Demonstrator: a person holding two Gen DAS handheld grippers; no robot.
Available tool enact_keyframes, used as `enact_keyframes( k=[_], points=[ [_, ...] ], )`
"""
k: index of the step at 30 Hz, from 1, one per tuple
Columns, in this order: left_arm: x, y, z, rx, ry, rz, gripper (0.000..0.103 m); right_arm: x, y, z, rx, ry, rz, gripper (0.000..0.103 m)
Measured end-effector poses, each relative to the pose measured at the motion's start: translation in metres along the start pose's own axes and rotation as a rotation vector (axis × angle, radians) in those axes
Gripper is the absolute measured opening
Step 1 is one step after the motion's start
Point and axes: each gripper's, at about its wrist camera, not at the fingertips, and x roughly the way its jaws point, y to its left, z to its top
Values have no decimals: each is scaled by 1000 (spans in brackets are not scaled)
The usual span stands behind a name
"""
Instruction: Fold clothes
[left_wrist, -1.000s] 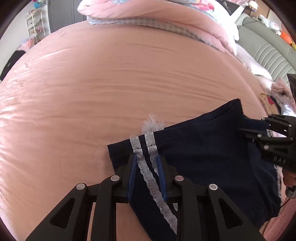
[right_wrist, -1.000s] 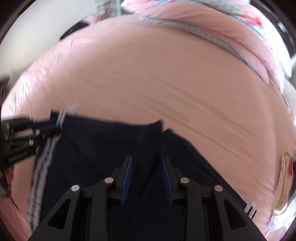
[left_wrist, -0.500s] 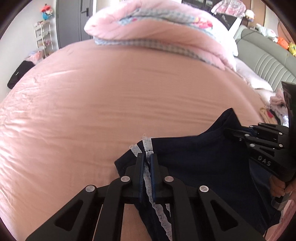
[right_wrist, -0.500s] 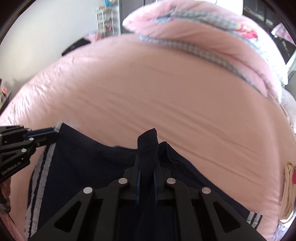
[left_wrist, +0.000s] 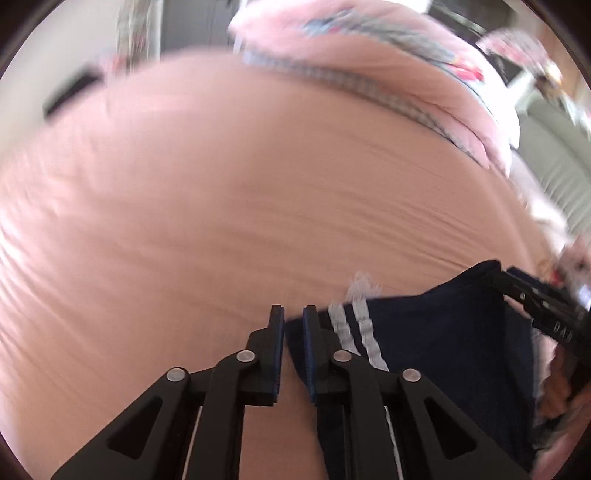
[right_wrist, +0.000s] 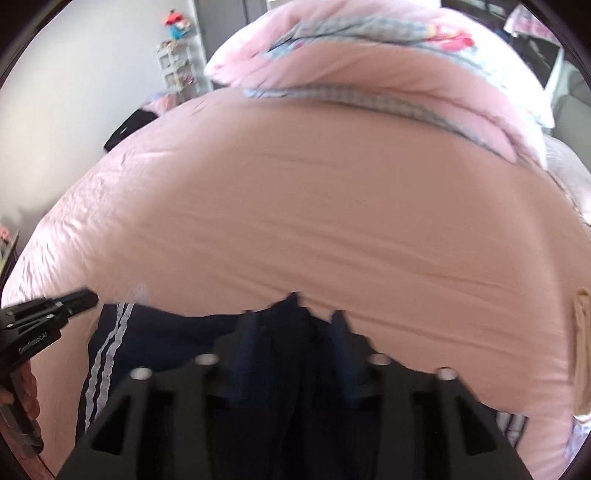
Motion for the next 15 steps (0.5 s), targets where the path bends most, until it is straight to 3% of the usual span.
enact_keyframes(
  k=[3, 4, 6, 12, 15],
  points=[
    [15, 1, -4, -33, 43, -73, 20, 15, -6, 5, -4, 30, -90, 45],
    [16, -6, -6, -5, 24, -61, 20, 24, -7, 5, -3, 53, -121, 45],
    [14, -18, -6, 59, 9, -28, 4, 32, -19, -2, 18, 112, -163, 45],
    [-5, -11, -4, 118, -30, 135, 4, 23, -33, -26, 66, 129, -322, 45],
    [-5, 1, -7, 105, 28, 131, 6, 23, -32, -28, 13, 136, -379, 54]
  ],
)
